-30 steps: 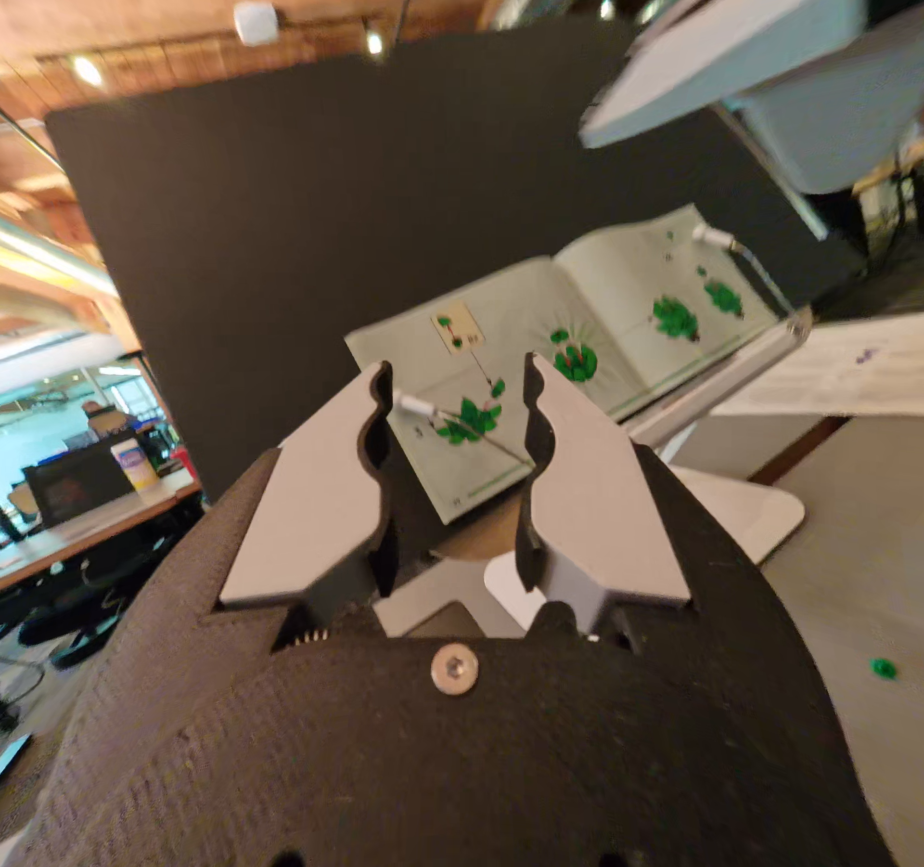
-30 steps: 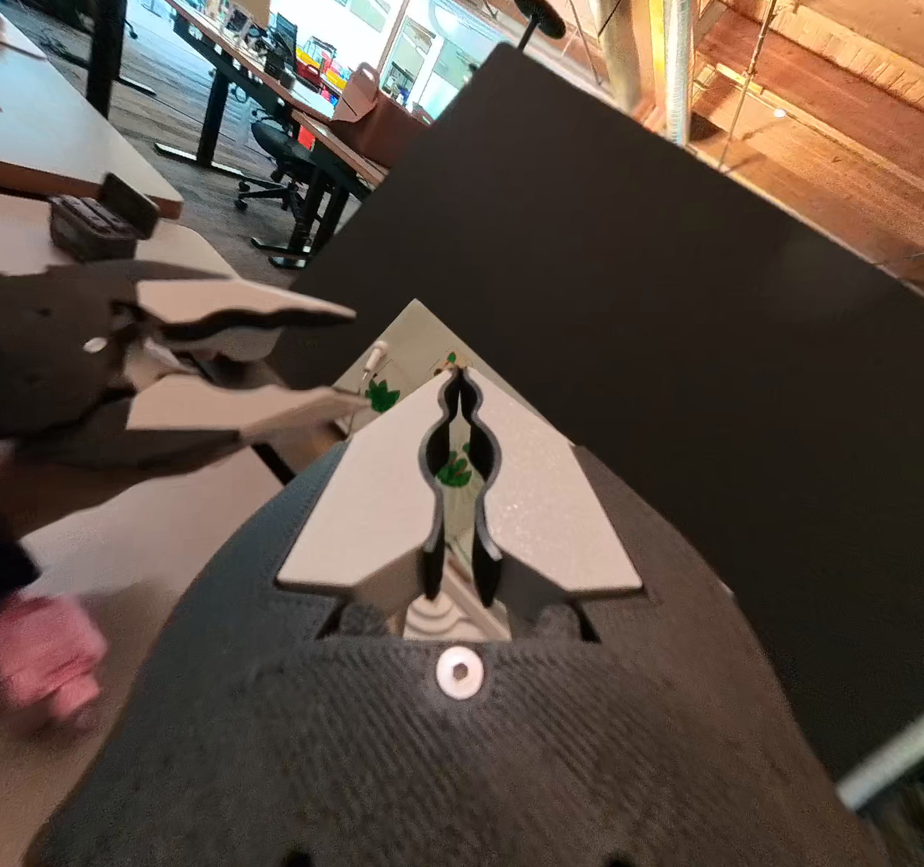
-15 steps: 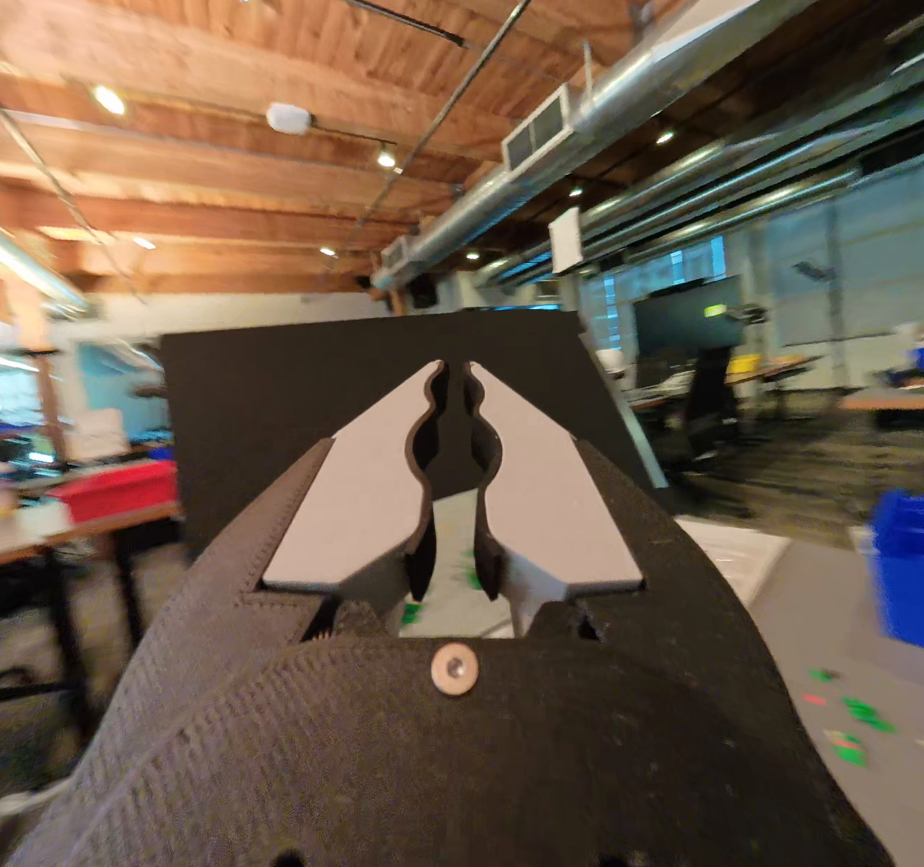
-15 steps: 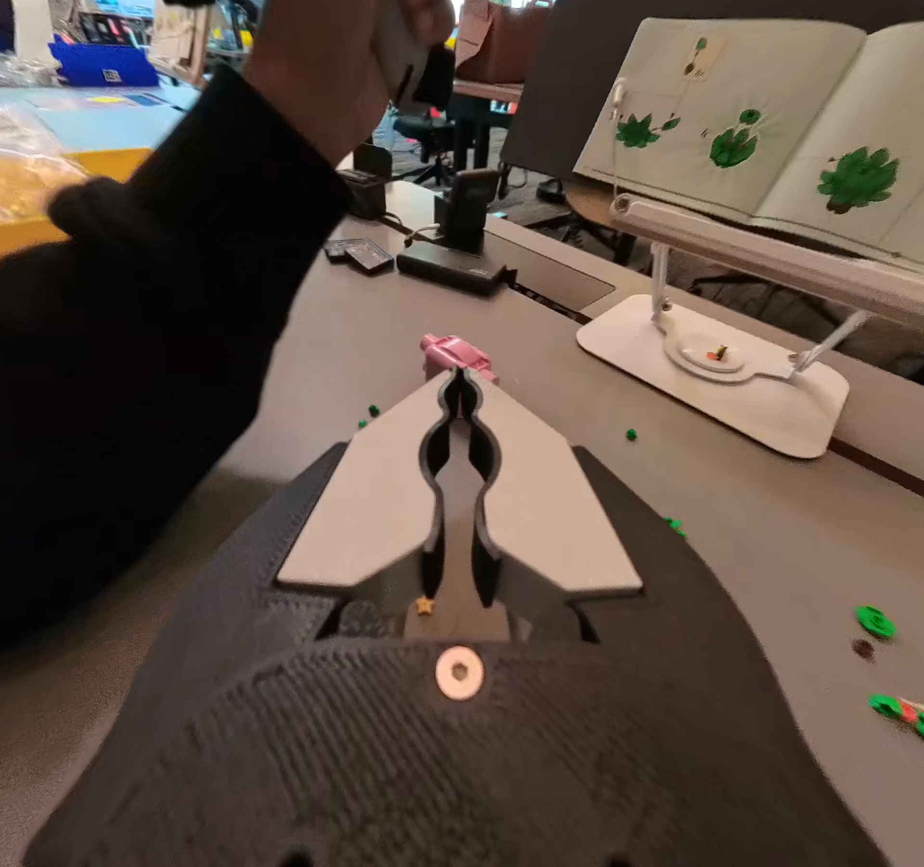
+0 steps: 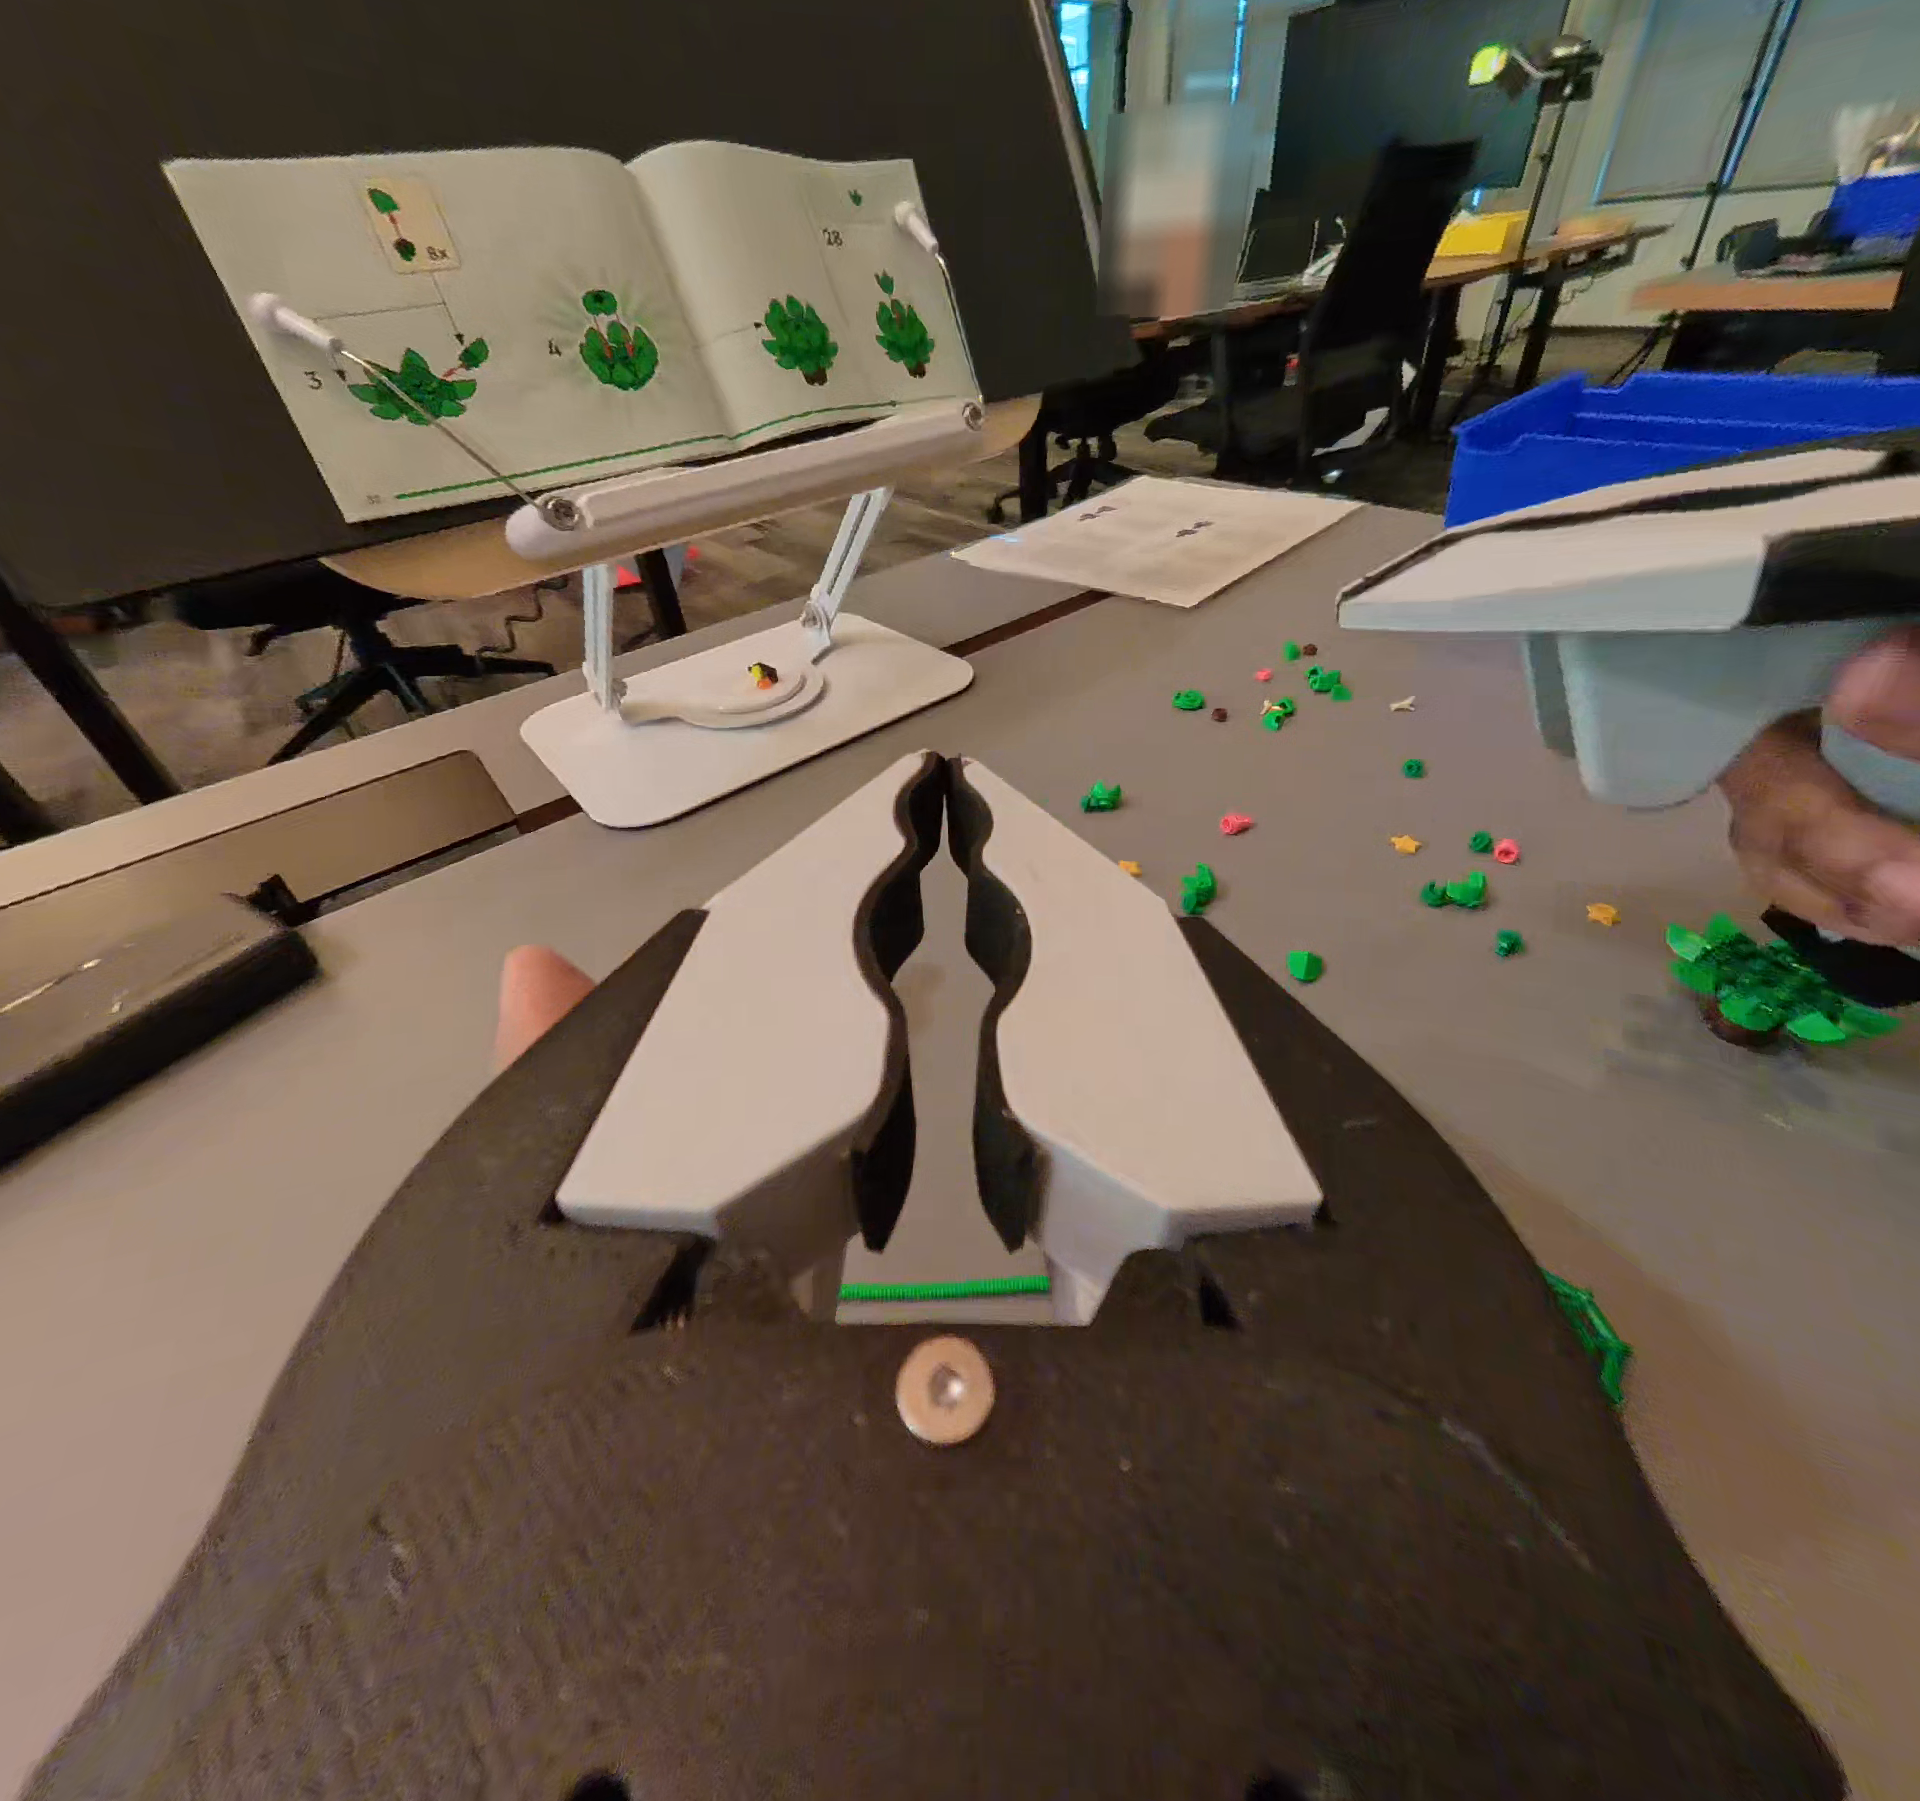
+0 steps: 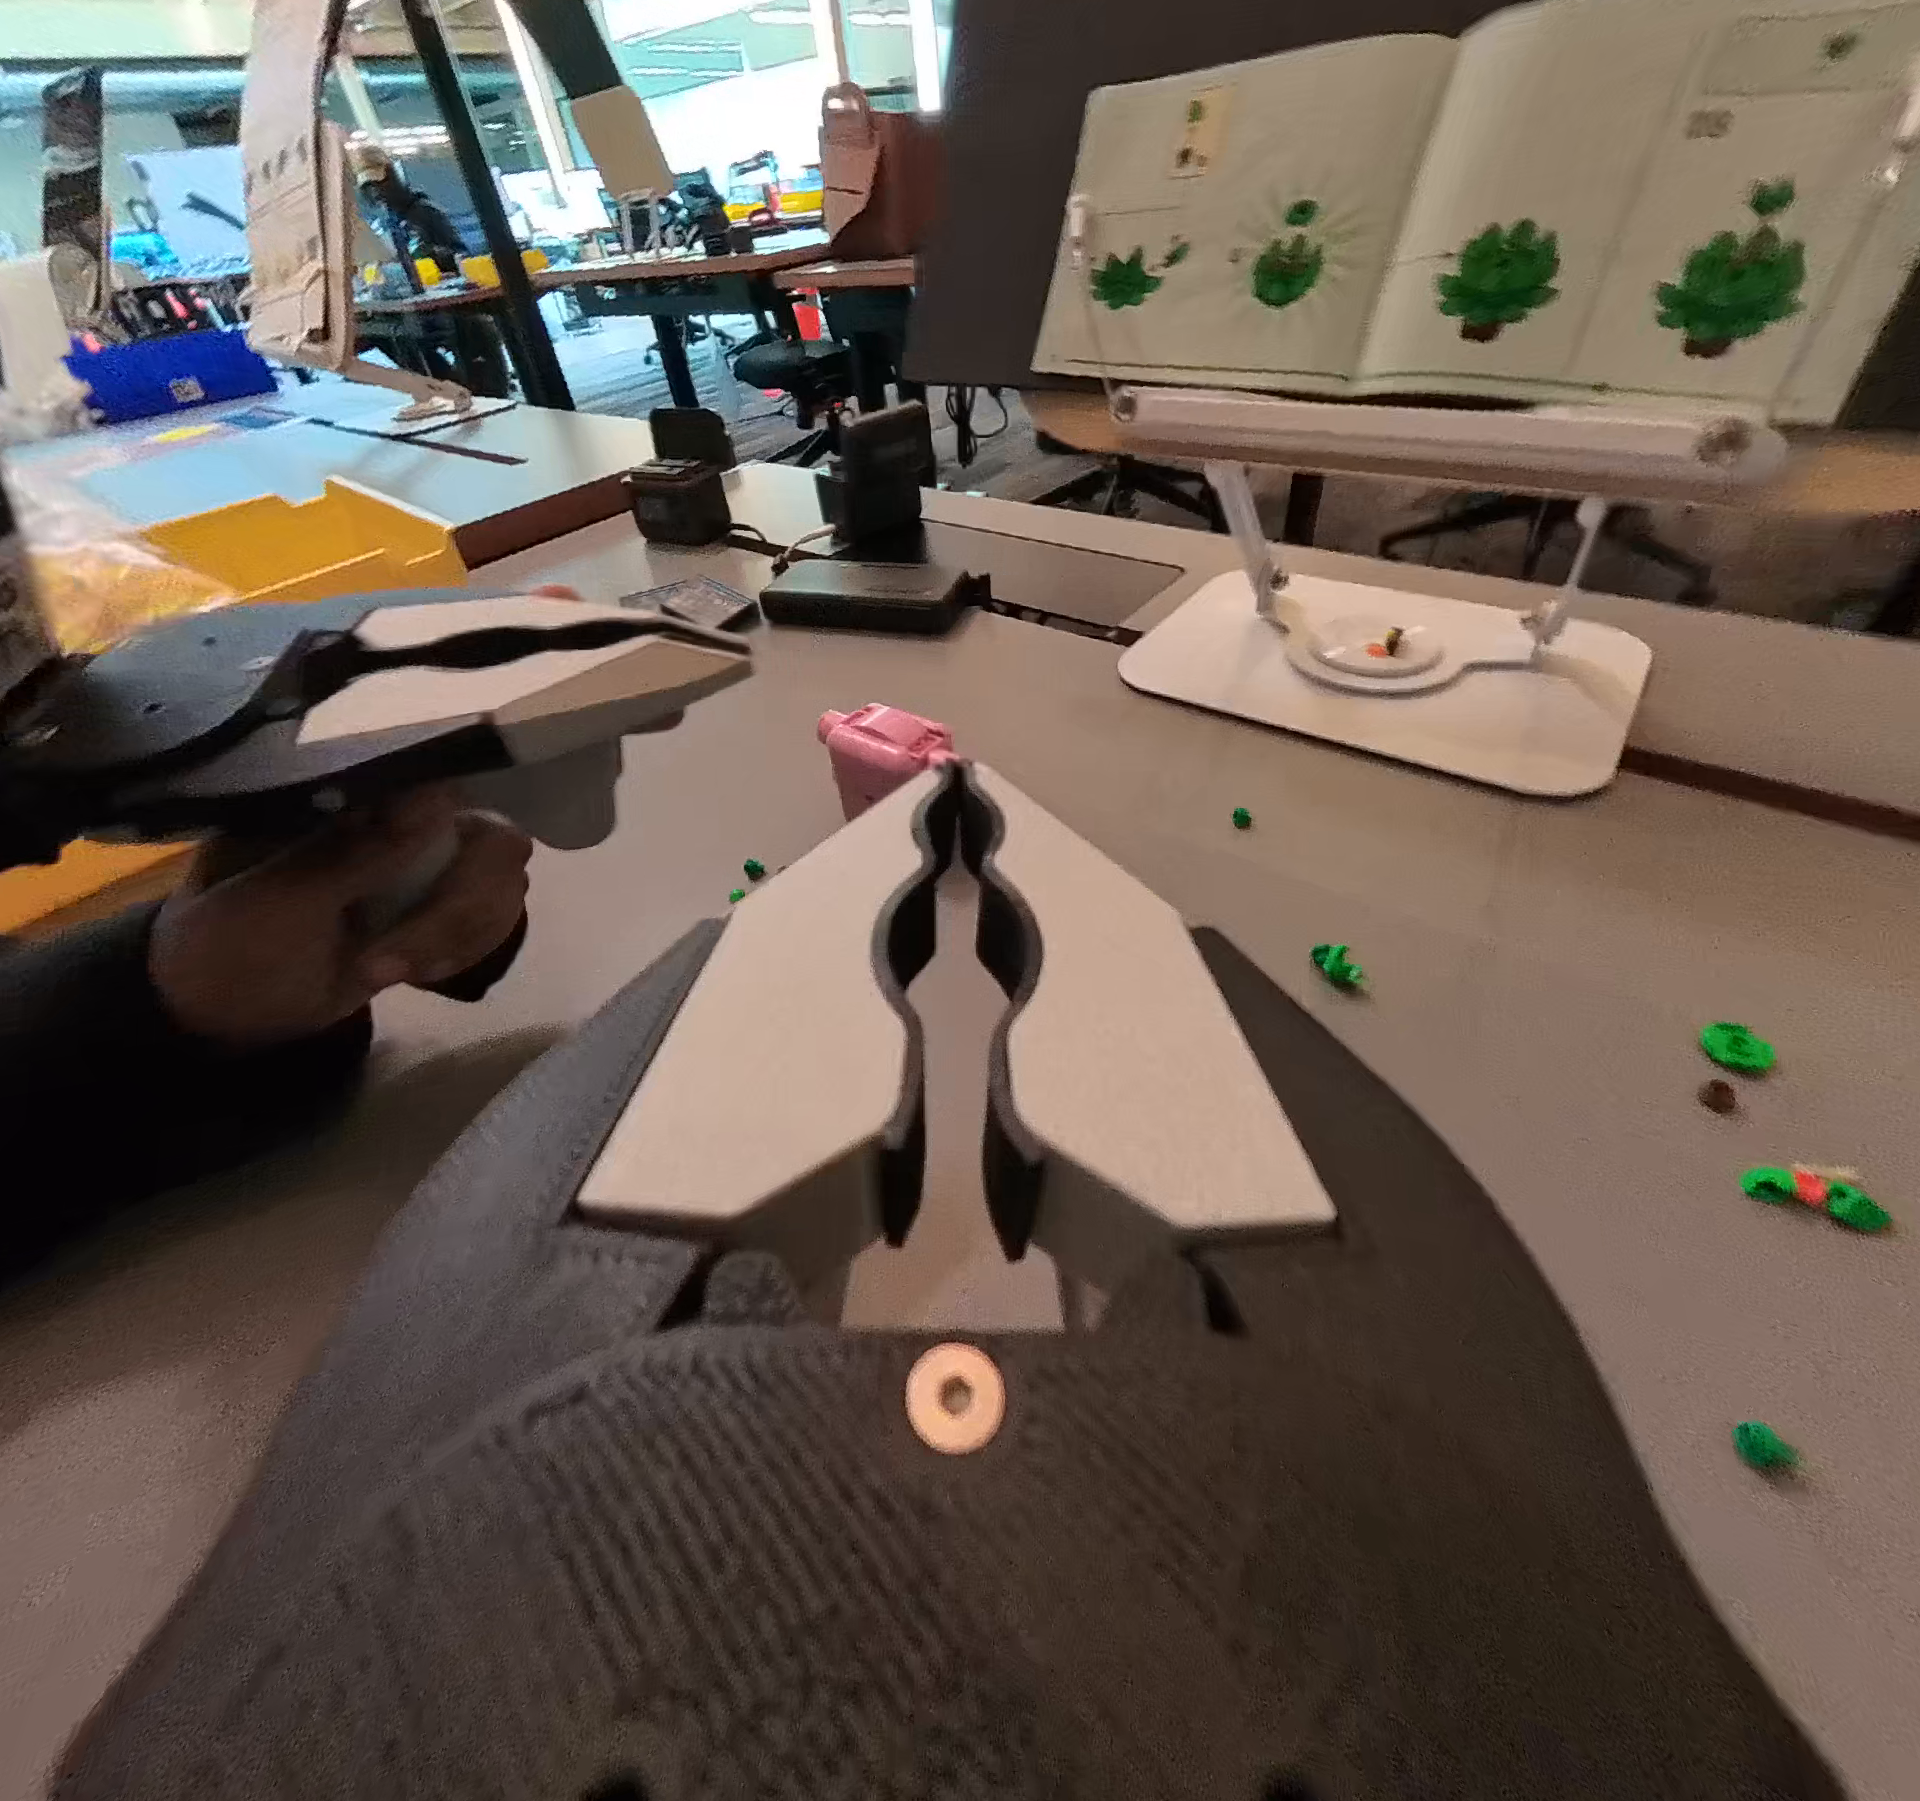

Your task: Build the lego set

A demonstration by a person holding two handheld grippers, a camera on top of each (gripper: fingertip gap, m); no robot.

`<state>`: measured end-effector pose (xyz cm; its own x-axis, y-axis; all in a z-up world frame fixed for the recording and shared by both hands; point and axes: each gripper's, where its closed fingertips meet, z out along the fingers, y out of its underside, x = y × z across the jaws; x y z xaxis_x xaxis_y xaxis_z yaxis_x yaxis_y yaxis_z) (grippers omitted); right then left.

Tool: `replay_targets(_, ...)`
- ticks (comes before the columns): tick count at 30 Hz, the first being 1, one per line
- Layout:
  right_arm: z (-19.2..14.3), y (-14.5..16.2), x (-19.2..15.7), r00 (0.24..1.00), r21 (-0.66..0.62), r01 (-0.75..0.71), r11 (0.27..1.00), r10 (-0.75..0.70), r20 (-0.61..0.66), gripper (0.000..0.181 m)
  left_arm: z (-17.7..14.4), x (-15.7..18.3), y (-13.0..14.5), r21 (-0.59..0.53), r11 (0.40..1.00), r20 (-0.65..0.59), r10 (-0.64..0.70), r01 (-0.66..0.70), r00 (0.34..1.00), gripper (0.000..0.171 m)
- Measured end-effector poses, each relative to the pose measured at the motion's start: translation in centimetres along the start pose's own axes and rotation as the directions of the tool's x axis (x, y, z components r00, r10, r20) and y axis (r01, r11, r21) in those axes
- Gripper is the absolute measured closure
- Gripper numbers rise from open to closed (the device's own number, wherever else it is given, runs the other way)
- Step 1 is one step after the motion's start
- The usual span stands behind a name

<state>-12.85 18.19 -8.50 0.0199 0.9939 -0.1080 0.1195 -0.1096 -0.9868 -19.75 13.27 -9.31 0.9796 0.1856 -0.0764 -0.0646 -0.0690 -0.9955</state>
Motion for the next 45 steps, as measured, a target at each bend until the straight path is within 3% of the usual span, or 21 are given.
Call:
replay_targets(3,-0.1,0.7,0.5,0.999,-0.047,-0.031,0.998,0.032,0.014,0.181,-0.4,-0.3,-0.2,0.0,0.999,0.012,-0.041,0.041,0.999,0.171)
replay_targets(7,-0.1,1.1,1.7,0.991,-0.054,0.108,0.993,-0.111,-0.068,0.181,-0.1,0.8,0.4,-0.032,0.998,-0.076,-0.062,0.06,0.995,0.171)
replay_targets(10,0.1,1.3,1.5,0.975,-0.053,0.195,0.979,-0.199,-0.098,0.181,0.0,0.7,0.7,-0.02,0.998,-0.06,-0.066,0.065,0.996,0.171)
replay_targets(14,0.4,1.7,-0.4,0.98,-0.046,0.199,0.979,-0.2,-0.022,0.181,-0.2,-1.0,0.7,0.009,0.999,0.065,-0.044,0.044,0.997,0.171)
replay_targets(17,0.6,2.9,-1.7,0.986,-0.11,0.161,0.981,-0.155,0.066,0.181,-0.3,-2.4,0.7,0.033,0.997,0.164,-0.073,0.069,0.984,0.171)
replay_targets(22,0.8,3.6,-2.4,0.986,-0.114,0.101,0.988,-0.084,0.147,0.181,0.1,-2.2,1.8,-0.004,0.994,0.142,-0.112,0.113,0.984,0.171)
replay_targets(29,0.6,3.0,-1.0,0.989,-0.084,0.107,0.991,-0.097,0.115,0.181,0.2,-2.0,2.9,-0.041,0.994,0.11,-0.099,0.104,0.989,0.171)
replay_targets(34,0.4,2.8,-1.5,0.984,-0.061,0.115,0.991,-0.106,0.144,0.179,-0.2,-1.0,2.7,-0.01,0.995,0.016,-0.096,0.096,0.995,0.147)
replay_targets(45,0.4,2.8,-2.4,0.978,-0.044,0.133,0.99,-0.124,0.166,0.178,-0.5,-1.9,3.0,-0.014,0.973,-0.027,-0.23,0.229,0.973,0.144)
